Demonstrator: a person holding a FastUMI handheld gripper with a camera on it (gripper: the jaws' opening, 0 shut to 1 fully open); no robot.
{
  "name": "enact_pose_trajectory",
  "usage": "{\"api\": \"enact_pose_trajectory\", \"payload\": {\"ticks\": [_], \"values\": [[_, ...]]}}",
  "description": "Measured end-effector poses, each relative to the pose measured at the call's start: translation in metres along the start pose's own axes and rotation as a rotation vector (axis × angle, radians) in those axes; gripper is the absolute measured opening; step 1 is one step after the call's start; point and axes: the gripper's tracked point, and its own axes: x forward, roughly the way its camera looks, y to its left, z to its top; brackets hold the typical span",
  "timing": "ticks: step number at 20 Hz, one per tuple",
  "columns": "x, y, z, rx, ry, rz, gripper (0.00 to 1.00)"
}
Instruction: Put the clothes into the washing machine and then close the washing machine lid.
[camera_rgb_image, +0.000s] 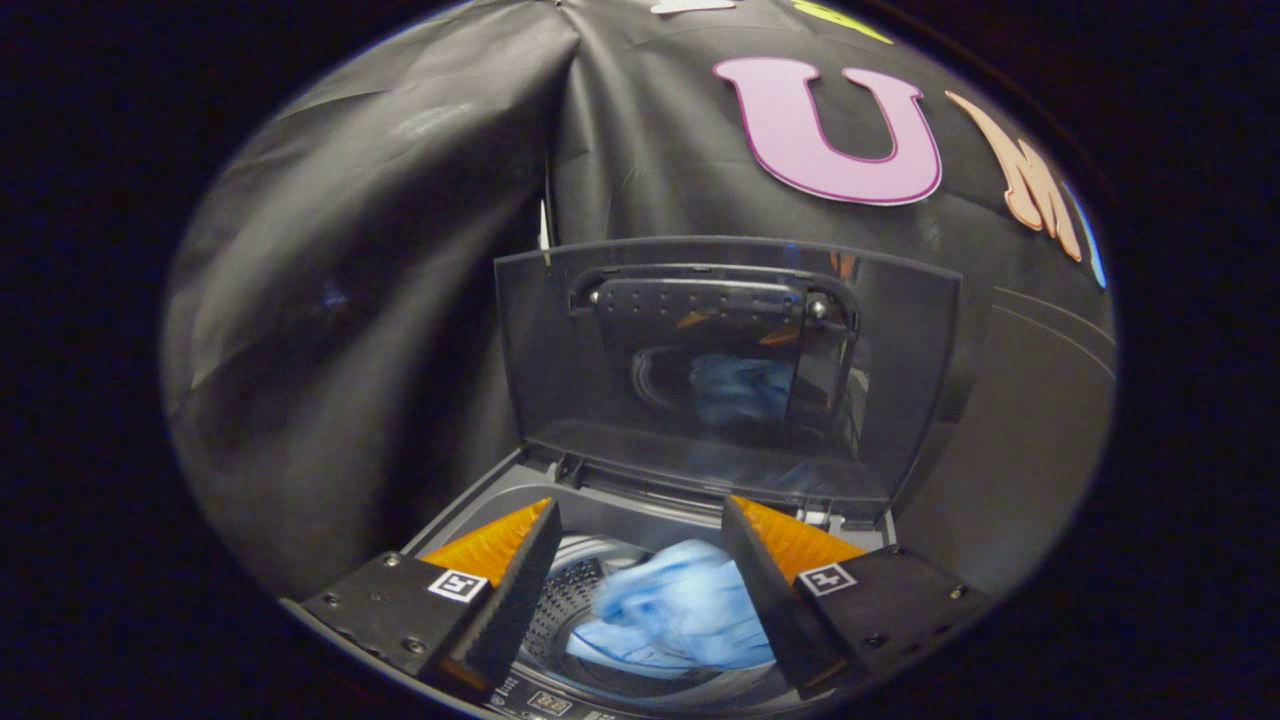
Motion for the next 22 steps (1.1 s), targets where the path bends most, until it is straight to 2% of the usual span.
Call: {"api": "enact_pose_trajectory", "payload": {"ticks": [6, 14, 18, 22], "values": [[-0.009, -0.018, 0.044, 0.056, -0.086, -0.065, 0.97], [-0.023, -0.032, 0.158, 0.104, -0.260, -0.109, 0.97], [-0.009, -0.034, 0.221, 0.091, -0.324, -0.123, 0.97], [0.019, -0.038, 0.256, 0.050, -0.367, -0.175, 0.96]]}}
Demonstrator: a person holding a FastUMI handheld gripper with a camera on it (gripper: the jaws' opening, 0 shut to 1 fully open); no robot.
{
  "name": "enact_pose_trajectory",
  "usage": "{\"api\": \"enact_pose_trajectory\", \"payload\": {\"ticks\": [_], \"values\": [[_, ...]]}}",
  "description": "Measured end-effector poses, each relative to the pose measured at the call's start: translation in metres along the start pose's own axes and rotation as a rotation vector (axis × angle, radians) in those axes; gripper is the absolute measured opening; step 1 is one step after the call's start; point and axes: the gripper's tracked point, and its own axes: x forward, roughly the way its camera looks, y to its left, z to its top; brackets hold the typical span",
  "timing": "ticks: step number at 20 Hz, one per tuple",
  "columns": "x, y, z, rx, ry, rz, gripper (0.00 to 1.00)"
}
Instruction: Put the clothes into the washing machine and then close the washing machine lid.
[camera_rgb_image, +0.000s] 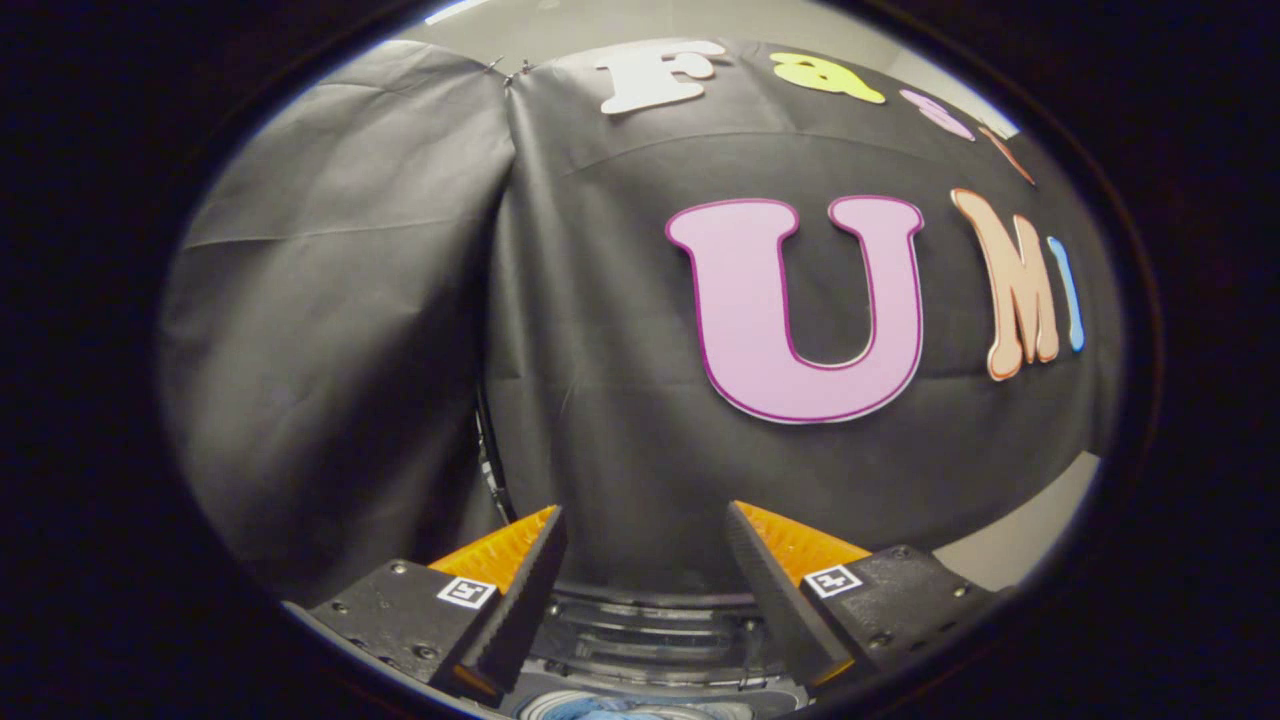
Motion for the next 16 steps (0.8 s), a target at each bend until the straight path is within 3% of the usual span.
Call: {"api": "enact_pose_trajectory", "payload": {"ticks": [5, 11, 16], "values": [[0.048, -0.013, -0.012, -0.096, -0.024, -0.052, 0.96], [0.056, -0.031, -0.079, -0.201, 0.168, -0.074, 0.96], [0.062, -0.039, -0.095, -0.112, 0.225, -0.068, 0.97]]}}
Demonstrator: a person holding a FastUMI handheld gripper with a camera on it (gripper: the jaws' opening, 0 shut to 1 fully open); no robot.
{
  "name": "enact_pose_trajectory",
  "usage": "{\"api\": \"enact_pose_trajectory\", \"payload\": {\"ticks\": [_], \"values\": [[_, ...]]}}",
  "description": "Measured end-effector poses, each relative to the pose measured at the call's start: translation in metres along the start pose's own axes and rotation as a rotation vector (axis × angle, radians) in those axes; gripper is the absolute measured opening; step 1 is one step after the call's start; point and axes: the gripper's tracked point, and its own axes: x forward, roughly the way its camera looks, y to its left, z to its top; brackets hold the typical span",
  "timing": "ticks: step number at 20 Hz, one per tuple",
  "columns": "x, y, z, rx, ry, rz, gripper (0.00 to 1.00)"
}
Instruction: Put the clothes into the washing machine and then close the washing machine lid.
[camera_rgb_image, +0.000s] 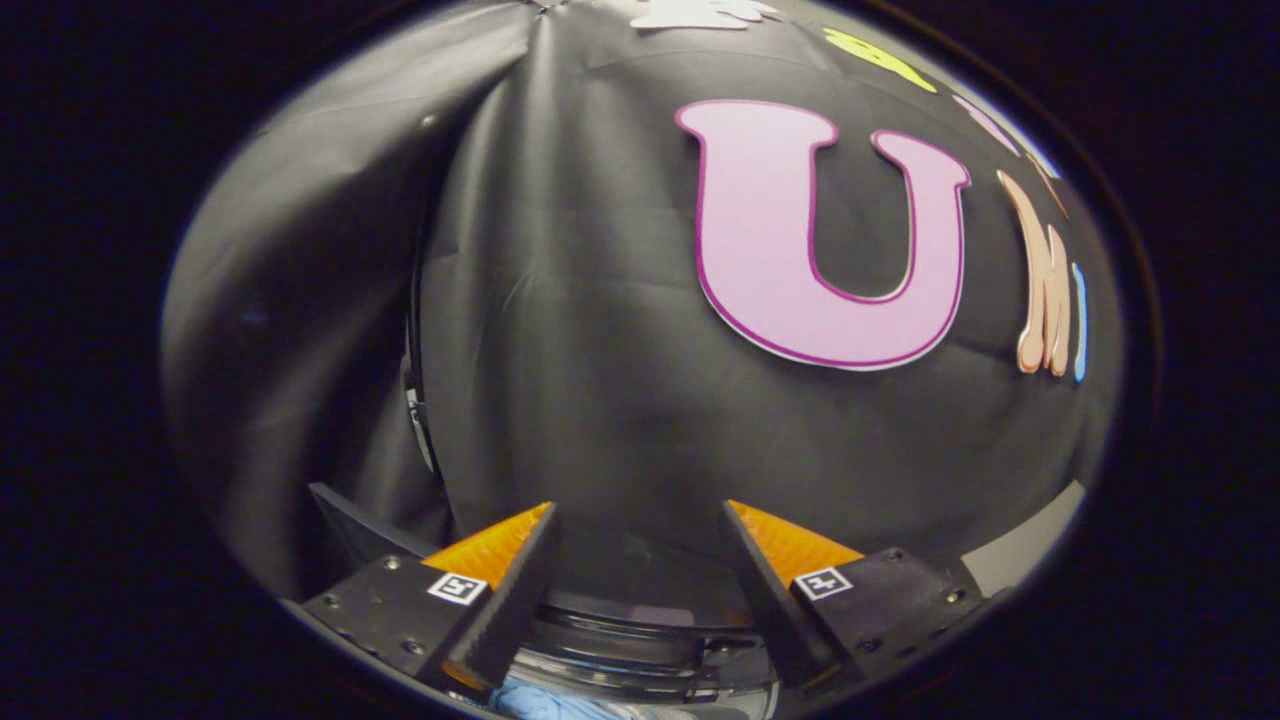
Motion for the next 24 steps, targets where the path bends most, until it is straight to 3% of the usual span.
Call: {"api": "enact_pose_trajectory", "payload": {"ticks": [3, 10, 24], "values": [[-0.002, 0.009, -0.009, 0.171, 0.059, 0.040, 0.97], [-0.006, 0.008, -0.008, 0.136, 0.025, 0.078, 0.99], [-0.007, 0.011, -0.011, 0.137, 0.102, 0.147, 0.98]]}}
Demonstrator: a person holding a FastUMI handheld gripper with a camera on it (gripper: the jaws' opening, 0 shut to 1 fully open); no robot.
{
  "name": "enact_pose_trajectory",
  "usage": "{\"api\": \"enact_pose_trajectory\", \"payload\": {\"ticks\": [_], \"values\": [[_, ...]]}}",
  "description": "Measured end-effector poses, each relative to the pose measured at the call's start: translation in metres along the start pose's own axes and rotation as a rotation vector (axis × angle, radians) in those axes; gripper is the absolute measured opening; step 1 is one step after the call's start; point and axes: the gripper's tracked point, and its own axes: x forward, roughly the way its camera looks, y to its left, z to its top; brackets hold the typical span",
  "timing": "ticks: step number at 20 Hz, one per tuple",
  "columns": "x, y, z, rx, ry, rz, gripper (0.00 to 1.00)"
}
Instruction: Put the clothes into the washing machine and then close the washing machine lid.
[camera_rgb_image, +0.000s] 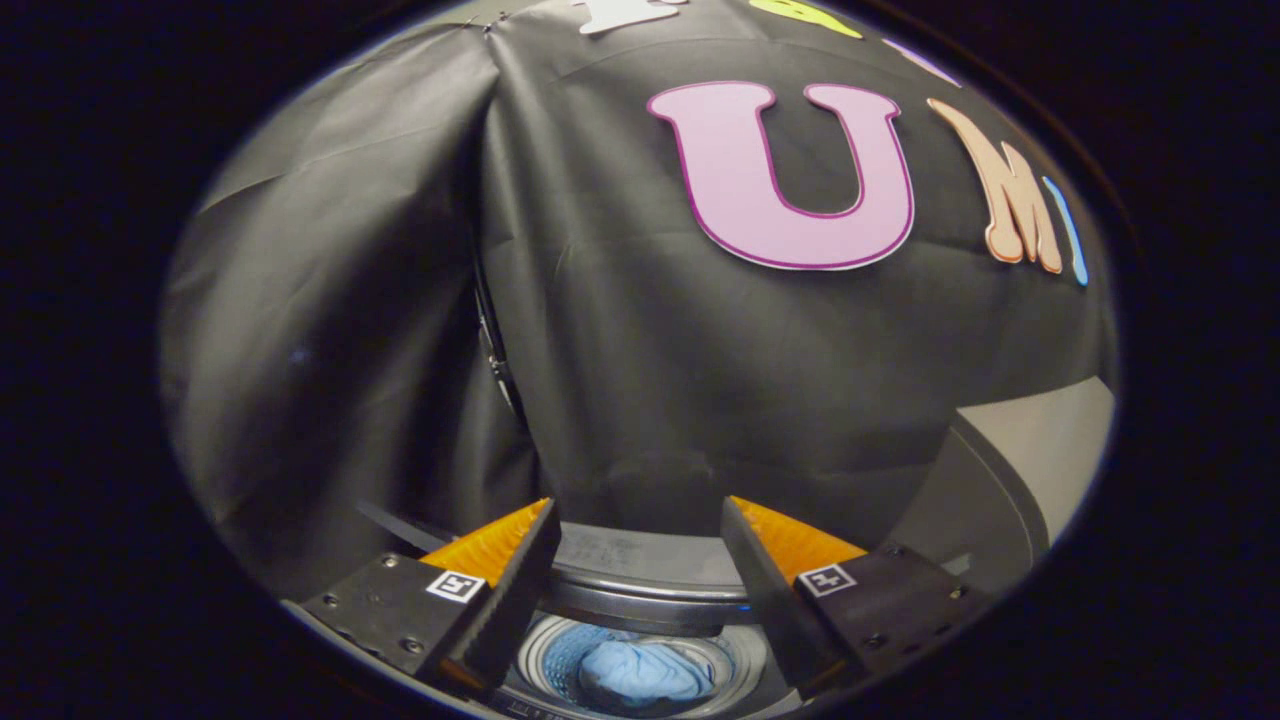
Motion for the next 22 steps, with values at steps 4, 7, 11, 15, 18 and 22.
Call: {"api": "enact_pose_trajectory", "payload": {"ticks": [4, 7, 11, 15, 18, 22], "values": [[0.003, 0.000, 0.003, -0.044, 0.050, 0.011, 0.98], [0.000, 0.002, 0.009, -0.061, 0.045, 0.008, 0.98], [-0.008, -0.006, 0.009, -0.009, 0.006, 0.012, 0.98], [-0.031, -0.011, 0.020, -0.002, -0.057, -0.007, 0.97], [-0.064, -0.025, 0.026, -0.004, -0.105, -0.022, 0.97], [-0.130, -0.027, 0.034, 0.022, -0.160, 0.033, 0.93]]}}
